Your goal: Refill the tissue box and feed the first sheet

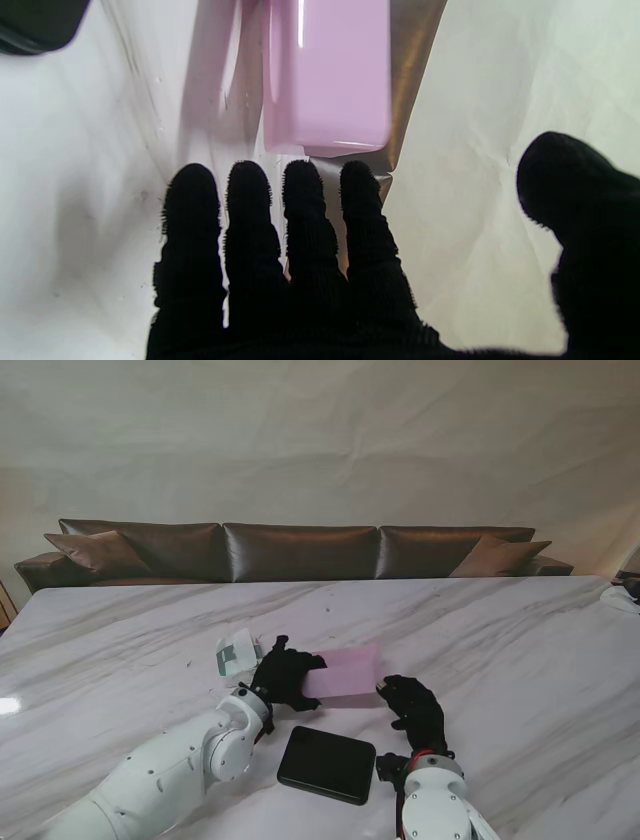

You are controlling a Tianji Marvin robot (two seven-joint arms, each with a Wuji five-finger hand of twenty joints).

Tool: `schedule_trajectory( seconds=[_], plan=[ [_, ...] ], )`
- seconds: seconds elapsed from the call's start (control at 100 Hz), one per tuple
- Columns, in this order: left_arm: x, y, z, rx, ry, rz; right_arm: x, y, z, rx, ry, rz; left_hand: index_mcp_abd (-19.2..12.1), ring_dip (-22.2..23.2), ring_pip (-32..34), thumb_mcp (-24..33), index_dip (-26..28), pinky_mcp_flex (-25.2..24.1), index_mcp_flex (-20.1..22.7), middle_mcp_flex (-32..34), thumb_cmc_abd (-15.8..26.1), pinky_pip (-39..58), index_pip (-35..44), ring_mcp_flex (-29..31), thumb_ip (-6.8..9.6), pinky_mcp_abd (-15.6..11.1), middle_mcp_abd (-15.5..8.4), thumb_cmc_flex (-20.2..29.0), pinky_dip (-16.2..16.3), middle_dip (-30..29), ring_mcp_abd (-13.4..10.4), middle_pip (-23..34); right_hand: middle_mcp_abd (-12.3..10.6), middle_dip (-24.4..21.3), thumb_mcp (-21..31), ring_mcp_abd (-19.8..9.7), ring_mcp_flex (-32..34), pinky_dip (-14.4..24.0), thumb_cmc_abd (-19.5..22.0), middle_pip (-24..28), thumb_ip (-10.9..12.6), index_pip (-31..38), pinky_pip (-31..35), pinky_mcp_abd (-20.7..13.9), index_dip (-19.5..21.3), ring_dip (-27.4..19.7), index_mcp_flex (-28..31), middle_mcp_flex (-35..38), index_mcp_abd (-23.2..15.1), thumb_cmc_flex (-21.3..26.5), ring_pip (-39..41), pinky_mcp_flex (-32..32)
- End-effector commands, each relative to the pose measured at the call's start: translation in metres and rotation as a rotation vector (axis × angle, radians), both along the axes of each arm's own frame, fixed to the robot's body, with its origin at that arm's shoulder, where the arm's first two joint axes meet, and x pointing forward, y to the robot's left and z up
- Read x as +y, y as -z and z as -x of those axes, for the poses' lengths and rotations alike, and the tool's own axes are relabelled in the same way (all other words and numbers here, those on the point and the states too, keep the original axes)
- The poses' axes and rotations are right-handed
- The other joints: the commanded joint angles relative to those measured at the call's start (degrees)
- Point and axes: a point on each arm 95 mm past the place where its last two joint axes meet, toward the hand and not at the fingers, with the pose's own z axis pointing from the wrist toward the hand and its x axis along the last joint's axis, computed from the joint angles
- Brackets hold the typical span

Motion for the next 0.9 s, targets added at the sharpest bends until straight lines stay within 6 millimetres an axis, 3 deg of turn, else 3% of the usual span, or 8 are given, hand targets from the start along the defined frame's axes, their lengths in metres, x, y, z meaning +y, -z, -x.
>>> schedule_trajectory(
  seconds=[0.0,0.03,0.18,0.67,0.75,0.77,0.89],
  plan=[
    [-0.007,-0.002,0.001,0.014,0.014,-0.001,0.002,0.001,0.003,0.004,-0.01,-0.01,1.91,-0.9,-1.42,-0.4,-1.98,-3.22,-3.12,-4.04,1.21,97.86,-1.47,-4.64,0.51,-2.01,-1.01,-2.1,1.73,-0.64,0.25,-1.0,0.53,-0.63,-0.69,0.03,1.04,0.51,0.62,1.2,0.36,0.61,0.22,1.27,-0.33,-0.42,1.29,0.93,-0.12,-0.28,0.98,0.36],
    [-0.007,-0.002,0.001,0.017,0.014,-0.002,0.001,0.001,0.003,0.005,-0.009,-0.01,2.54,-1.13,-2.0,-0.86,-2.9,-4.25,-4.08,-5.46,1.46,97.11,-2.12,-6.56,0.4,-2.01,-0.88,-2.22,1.99,-0.77,1.44,-1.18,0.5,-0.63,-0.69,0.01,1.02,0.5,0.64,1.21,0.36,0.58,0.22,1.26,-0.34,-0.43,1.27,0.99,-0.06,-0.26,0.96,0.37],
    [-0.009,0.001,0.001,0.013,0.01,0.006,0.0,0.002,0.004,0.007,-0.003,-0.013,4.14,-2.14,-3.94,-1.47,-4.52,-6.4,-7.07,-9.26,1.57,95.81,-3.15,-10.65,0.05,-2.23,-0.71,-3.23,2.44,-1.27,1.41,-2.01,0.58,-0.62,-0.74,0.14,1.09,0.46,0.61,1.19,0.37,0.56,0.24,1.26,-0.34,-0.43,1.48,1.09,-0.07,-0.28,1.0,0.37],
    [-0.007,-0.007,0.01,0.011,-0.01,0.057,0.003,0.001,0.007,0.011,-0.007,-0.019,4.29,-1.73,-1.45,-2.73,-6.36,-4.24,-4.89,-7.0,4.18,96.44,-2.24,-6.71,0.06,-1.57,-0.25,-3.58,3.35,-1.71,2.55,-1.31,0.53,-0.57,-0.85,0.08,1.21,0.37,0.71,1.21,0.39,0.5,0.32,1.26,-0.29,-0.44,1.64,1.26,-0.1,-0.24,1.05,0.41],
    [-0.006,-0.015,0.012,-0.004,-0.032,0.085,0.003,-0.001,0.008,0.01,-0.007,-0.018,4.25,-2.13,-2.28,-3.67,-6.88,-5.69,-5.06,-7.38,4.93,94.95,-2.43,-7.16,0.39,-0.18,-0.18,-3.43,2.66,-1.83,2.86,-1.64,0.59,-0.56,-0.84,0.13,1.22,0.35,0.7,1.21,0.4,0.5,0.32,1.26,-0.27,-0.45,1.7,1.3,-0.14,-0.18,1.03,0.4],
    [-0.005,-0.018,0.013,-0.009,-0.039,0.091,0.003,-0.001,0.008,0.009,-0.008,-0.017,4.22,-2.54,-2.86,-3.93,-7.05,-6.23,-5.06,-7.48,5.12,94.19,-2.51,-6.87,0.46,0.46,-0.16,-3.36,2.16,-1.92,1.97,-1.82,0.56,-0.56,-0.84,0.12,1.23,0.35,0.72,1.21,0.4,0.5,0.32,1.26,-0.27,-0.45,1.7,1.32,-0.12,-0.18,1.03,0.4],
    [0.003,-0.031,0.015,-0.05,-0.089,0.104,0.005,-0.002,0.009,0.007,-0.011,-0.014,3.3,-7.81,-10.04,-5.76,-9.62,-11.06,-3.32,-8.21,6.58,84.2,-5.4,-7.94,0.88,7.05,0.74,-3.32,-4.78,-5.43,3.24,-6.72,0.47,-0.53,-0.88,0.03,1.28,0.31,0.75,1.19,0.39,0.47,0.31,1.26,-0.25,-0.44,1.73,1.29,-0.13,-0.25,1.05,0.41]
  ],
)
